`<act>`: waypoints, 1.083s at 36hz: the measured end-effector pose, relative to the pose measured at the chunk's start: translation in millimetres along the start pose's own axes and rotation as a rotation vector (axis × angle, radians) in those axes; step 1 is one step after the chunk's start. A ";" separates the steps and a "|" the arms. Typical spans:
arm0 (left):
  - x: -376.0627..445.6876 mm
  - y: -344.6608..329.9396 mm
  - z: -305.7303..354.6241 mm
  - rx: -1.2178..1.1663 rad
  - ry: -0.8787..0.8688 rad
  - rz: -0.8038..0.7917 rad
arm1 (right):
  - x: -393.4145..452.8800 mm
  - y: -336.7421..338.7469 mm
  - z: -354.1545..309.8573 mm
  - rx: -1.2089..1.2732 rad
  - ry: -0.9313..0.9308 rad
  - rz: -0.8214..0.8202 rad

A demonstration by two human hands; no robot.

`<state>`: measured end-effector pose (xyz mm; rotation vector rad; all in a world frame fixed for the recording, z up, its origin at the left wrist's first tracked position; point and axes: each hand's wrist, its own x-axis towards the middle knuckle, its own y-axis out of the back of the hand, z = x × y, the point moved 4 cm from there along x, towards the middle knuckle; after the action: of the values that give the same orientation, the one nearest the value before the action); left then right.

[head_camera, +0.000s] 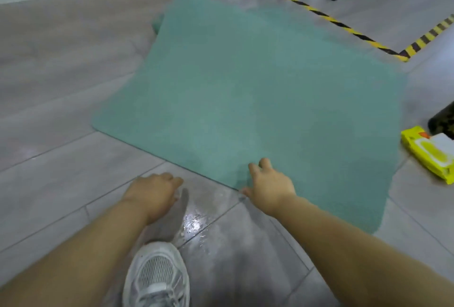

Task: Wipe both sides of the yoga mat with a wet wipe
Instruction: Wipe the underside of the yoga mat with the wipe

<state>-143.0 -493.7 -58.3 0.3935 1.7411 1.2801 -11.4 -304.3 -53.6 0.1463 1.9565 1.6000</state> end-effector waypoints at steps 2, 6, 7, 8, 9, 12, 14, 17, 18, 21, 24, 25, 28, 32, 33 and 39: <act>6.3 -4.8 -11.7 -0.008 0.003 0.003 | 17.9 -13.3 -17.6 0.041 0.011 -0.029; 16.4 -19.1 -33.1 -0.018 0.020 -0.016 | 44.6 -42.6 -39.1 0.030 0.005 -0.087; 17.9 -22.2 -37.5 -0.026 0.023 -0.024 | 48.6 -48.0 -40.8 0.010 0.003 -0.080; 19.4 -24.7 -41.2 -0.035 0.025 -0.032 | 51.7 -52.5 -41.2 -0.010 0.003 -0.063; 20.7 -27.2 -44.8 -0.040 0.028 -0.042 | 54.4 -56.2 -41.4 -0.032 0.012 -0.044; 23.8 -33.5 -53.3 -0.022 0.042 -0.067 | 60.0 -62.2 -42.0 -0.155 0.068 -0.021; 24.3 -35.2 -54.8 -0.010 0.052 -0.064 | 62.2 -61.0 -41.9 -0.273 0.105 -0.022; 25.0 -29.7 -52.6 -0.001 0.066 -0.012 | 60.9 -44.4 -38.3 -0.335 0.130 0.028; 24.4 -24.9 -51.9 -0.003 0.086 0.017 | 58.0 -38.1 -35.9 -0.329 0.134 0.046; 20.4 -9.5 -52.9 0.027 0.163 0.140 | 36.5 -28.6 -19.6 -0.297 0.142 0.101; 12.5 2.4 -57.8 0.067 0.218 0.218 | -0.6 -23.2 5.5 -0.285 0.174 0.173; 8.9 5.1 -59.2 0.080 0.225 0.219 | -13.4 -22.1 15.9 -0.277 0.181 0.199; -4.3 6.4 -60.2 0.120 0.211 0.178 | -49.2 -14.3 44.8 -0.256 0.210 0.267; -29.0 -1.5 -47.7 0.058 0.092 0.230 | -88.2 18.3 66.1 -0.189 0.197 0.383; -35.4 -5.1 -43.6 0.035 0.064 0.216 | -94.8 26.0 68.6 -0.170 0.195 0.412; -59.9 1.3 -29.3 -0.027 0.045 0.290 | -130.6 59.1 63.5 -0.103 0.230 0.604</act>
<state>-135.0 -552.2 -27.2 0.6230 1.7480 1.5249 110.6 -292.1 44.1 0.5793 2.1187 2.1756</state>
